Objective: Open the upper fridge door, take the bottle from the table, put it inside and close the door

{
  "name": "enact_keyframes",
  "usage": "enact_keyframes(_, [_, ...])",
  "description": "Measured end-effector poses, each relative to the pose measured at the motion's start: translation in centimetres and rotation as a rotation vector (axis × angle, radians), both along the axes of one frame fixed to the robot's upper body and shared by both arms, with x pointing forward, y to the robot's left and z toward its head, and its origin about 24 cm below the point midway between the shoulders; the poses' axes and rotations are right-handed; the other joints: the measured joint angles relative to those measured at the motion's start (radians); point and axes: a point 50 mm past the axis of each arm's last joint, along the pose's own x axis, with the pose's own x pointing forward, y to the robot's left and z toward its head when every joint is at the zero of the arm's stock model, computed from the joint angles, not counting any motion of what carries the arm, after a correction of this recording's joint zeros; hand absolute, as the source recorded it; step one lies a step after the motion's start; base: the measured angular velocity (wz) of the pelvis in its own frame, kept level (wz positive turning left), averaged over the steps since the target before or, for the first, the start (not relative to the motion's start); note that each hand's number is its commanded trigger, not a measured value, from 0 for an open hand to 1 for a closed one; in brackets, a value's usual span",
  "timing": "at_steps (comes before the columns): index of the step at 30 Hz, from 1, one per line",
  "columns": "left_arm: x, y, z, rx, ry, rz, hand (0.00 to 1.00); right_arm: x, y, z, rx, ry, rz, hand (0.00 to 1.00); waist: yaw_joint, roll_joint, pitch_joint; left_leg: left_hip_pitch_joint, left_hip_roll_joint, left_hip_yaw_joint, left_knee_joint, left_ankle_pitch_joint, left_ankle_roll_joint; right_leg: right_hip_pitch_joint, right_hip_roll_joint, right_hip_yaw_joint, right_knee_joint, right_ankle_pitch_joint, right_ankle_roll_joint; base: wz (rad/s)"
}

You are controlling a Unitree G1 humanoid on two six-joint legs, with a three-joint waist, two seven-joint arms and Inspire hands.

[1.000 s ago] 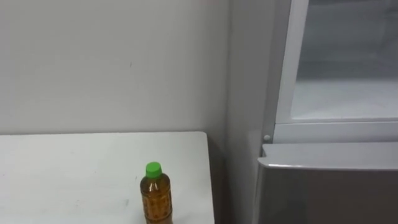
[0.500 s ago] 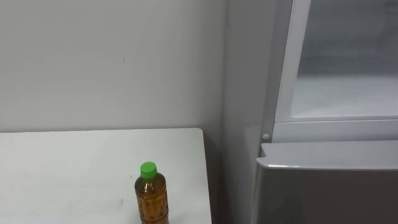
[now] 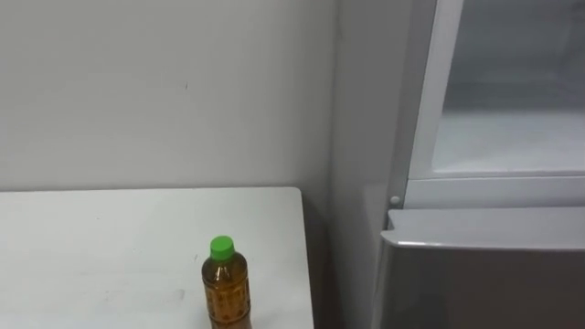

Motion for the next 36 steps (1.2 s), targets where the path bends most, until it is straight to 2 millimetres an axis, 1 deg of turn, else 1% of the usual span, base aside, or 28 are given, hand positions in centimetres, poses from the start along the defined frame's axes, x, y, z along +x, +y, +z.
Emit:
enact_keyframes(4, [-1.0,0.0,-0.1,-0.002,0.048,-0.03,0.0,0.3,0.0,0.0,-0.001,-0.007,0.022,0.0,0.003,-0.001,-0.0008,-0.002,0.0,0.0,0.0,0.0,0.0,-0.003,0.0,0.001,0.001,0.0,0.0,-0.01])
enact_keyframes(8, [-1.2,-0.1,-0.1,-0.017,0.061,-0.031,0.0,0.7,0.2,0.1,0.018,-0.025,0.033,0.0,0.003,-0.006,-0.0011,-0.009,0.0,-0.005,0.0,0.0,0.0,-0.009,0.0,0.0,0.001,0.0,-0.001,0.02])
enact_keyframes(12, [-1.2,0.0,-0.1,-0.022,0.065,-0.032,0.0,1.5,0.4,0.2,0.031,-0.059,0.051,0.0,0.004,-0.013,-0.002,-0.008,-0.001,-0.007,0.0,0.0,0.0,-0.006,0.0,0.0,0.002,0.001,-0.001,0.0])
enact_keyframes(19, [-0.7,0.3,-0.1,-0.022,0.052,-0.04,0.0,4.5,0.7,1.2,0.031,-0.184,0.116,0.0,0.003,-0.021,-0.0003,-0.011,-0.002,-0.009,0.0,0.0,0.0,-0.007,-0.001,-0.001,-0.001,0.002,0.0,0.0])
enact_keyframes(22, [-0.7,0.3,-0.1,-0.021,0.053,-0.04,0.0,5.3,0.8,1.4,0.037,-0.217,0.127,0.0,0.002,-0.021,-0.0004,-0.013,-0.002,-0.01,0.0,0.0,0.0,-0.006,-0.001,-0.002,0.0,0.002,0.0,0.0])
enact_keyframes(27, [-0.4,0.3,-0.1,-0.018,0.044,-0.045,0.0,5.9,0.9,1.8,0.033,-0.249,0.145,0.0,0.001,-0.018,-0.0013,-0.029,-0.002,-0.009,0.007,0.0,0.0,-0.015,-0.001,-0.005,0.001,0.003,0.0,0.05])
enact_keyframes(28, [-0.2,0.3,0.0,-0.014,0.044,-0.064,0.0,6.5,1.0,2.1,0.024,-0.277,0.171,0.0,0.003,-0.018,-0.003,-0.035,-0.001,-0.009,0.008,0.0,0.0,-0.023,-0.001,-0.005,0.003,0.003,-0.001,0.0])
enact_keyframes(29, [-0.1,0.4,0.0,-0.012,0.043,-0.072,0.0,6.9,1.0,2.4,0.02,-0.296,0.188,0.0,0.002,-0.017,-0.0033,-0.038,0.0,-0.008,0.008,0.0,0.0,-0.026,0.0,-0.004,0.004,0.003,-0.002,0.0])
enact_keyframes(30, [0.2,0.5,0.0,-0.007,0.04,-0.088,0.0,7.7,1.1,2.9,0.017,-0.335,0.212,0.0,0.0,-0.014,-0.0024,-0.047,0.0,-0.006,0.016,0.0,0.0,-0.029,0.0,-0.005,0.005,0.005,-0.003,-0.03])
enact_keyframes(31, [0.5,0.7,0.0,-0.002,0.03,-0.093,0.0,8.4,1.2,3.3,0.017,-0.372,0.225,0.0,0.001,-0.017,-0.0038,-0.048,0.001,-0.002,0.024,0.0,0.0,-0.028,0.0,-0.002,0.008,0.006,-0.004,-0.05])
enact_keyframes(32, [0.5,0.8,0.1,0.0,0.025,-0.096,0.0,9.0,1.3,3.7,0.018,-0.406,0.245,0.0,0.003,-0.017,0.0006,-0.047,0.002,0.0,0.024,0.0,0.0,-0.025,0.0,-0.002,0.01,0.006,-0.004,-0.04])
enact_keyframes(33, [0.5,0.8,0.1,-0.001,0.024,-0.097,0.0,9.3,1.4,3.9,0.017,-0.42,0.255,0.0,0.003,-0.017,0.0013,-0.047,0.002,0.0,0.024,0.0,0.0,-0.025,0.0,-0.002,0.011,0.006,-0.004,0.0])
enact_keyframes(35, [0.7,0.8,0.1,-0.009,0.018,-0.101,0.0,10.1,1.6,4.6,0.02,-0.468,0.277,0.0,0.003,-0.017,0.0002,-0.046,0.004,0.018,0.024,0.0,0.0,-0.026,-0.001,0.0,0.016,0.006,-0.004,0.0])
enact_keyframes(36, [0.7,0.8,0.1,-0.011,0.018,-0.101,0.0,10.3,1.6,4.8,0.02,-0.481,0.28,0.0,0.002,-0.015,-0.0005,-0.047,0.005,0.019,0.024,0.0,0.0,-0.027,-0.001,0.0,0.017,0.006,-0.004,0.0])
